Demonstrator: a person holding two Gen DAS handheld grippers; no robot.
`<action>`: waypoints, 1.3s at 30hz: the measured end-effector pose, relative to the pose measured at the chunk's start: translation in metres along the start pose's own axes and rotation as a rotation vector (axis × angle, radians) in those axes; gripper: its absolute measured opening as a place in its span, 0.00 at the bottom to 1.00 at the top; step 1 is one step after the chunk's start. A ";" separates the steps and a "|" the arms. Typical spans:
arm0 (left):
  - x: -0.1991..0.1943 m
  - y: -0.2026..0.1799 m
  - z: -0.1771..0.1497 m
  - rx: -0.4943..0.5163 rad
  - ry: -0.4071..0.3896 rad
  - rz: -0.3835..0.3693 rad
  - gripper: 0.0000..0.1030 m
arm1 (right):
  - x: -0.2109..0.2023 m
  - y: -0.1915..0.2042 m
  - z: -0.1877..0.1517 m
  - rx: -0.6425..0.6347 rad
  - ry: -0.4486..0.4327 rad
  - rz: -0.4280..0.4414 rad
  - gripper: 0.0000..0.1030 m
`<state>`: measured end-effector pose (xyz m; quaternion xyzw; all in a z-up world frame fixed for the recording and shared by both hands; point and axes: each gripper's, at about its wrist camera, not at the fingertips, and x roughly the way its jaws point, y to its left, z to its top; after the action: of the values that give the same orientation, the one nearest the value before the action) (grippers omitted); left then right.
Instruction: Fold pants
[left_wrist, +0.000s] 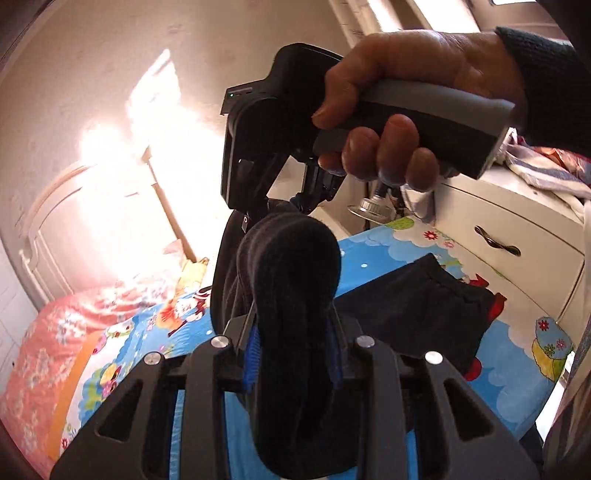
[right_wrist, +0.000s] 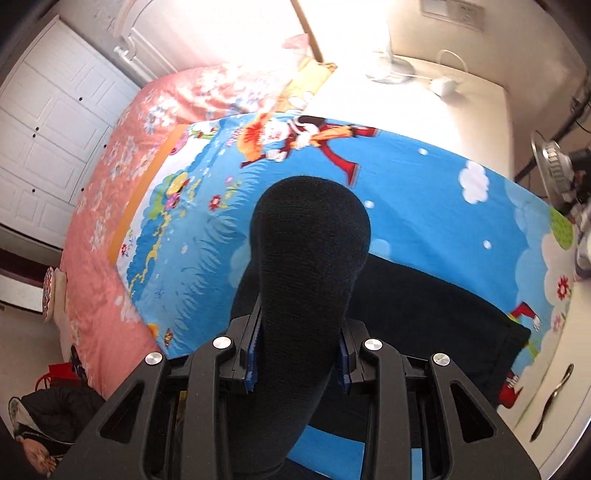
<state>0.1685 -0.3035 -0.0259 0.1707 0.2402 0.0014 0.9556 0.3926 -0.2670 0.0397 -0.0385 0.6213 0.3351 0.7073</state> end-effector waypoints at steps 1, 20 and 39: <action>0.011 -0.027 0.003 0.049 0.001 -0.022 0.28 | 0.001 -0.028 -0.009 0.037 -0.001 -0.018 0.31; 0.093 -0.238 -0.053 0.517 -0.058 0.044 0.28 | 0.063 -0.205 -0.071 0.152 -0.053 -0.111 0.29; 0.048 -0.017 -0.088 -0.198 0.023 -0.151 0.41 | 0.010 -0.153 -0.088 -0.135 -0.441 -0.732 0.81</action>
<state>0.1688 -0.2869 -0.1266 0.0569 0.2622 -0.0451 0.9623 0.3975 -0.4224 -0.0441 -0.2296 0.3773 0.1022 0.8913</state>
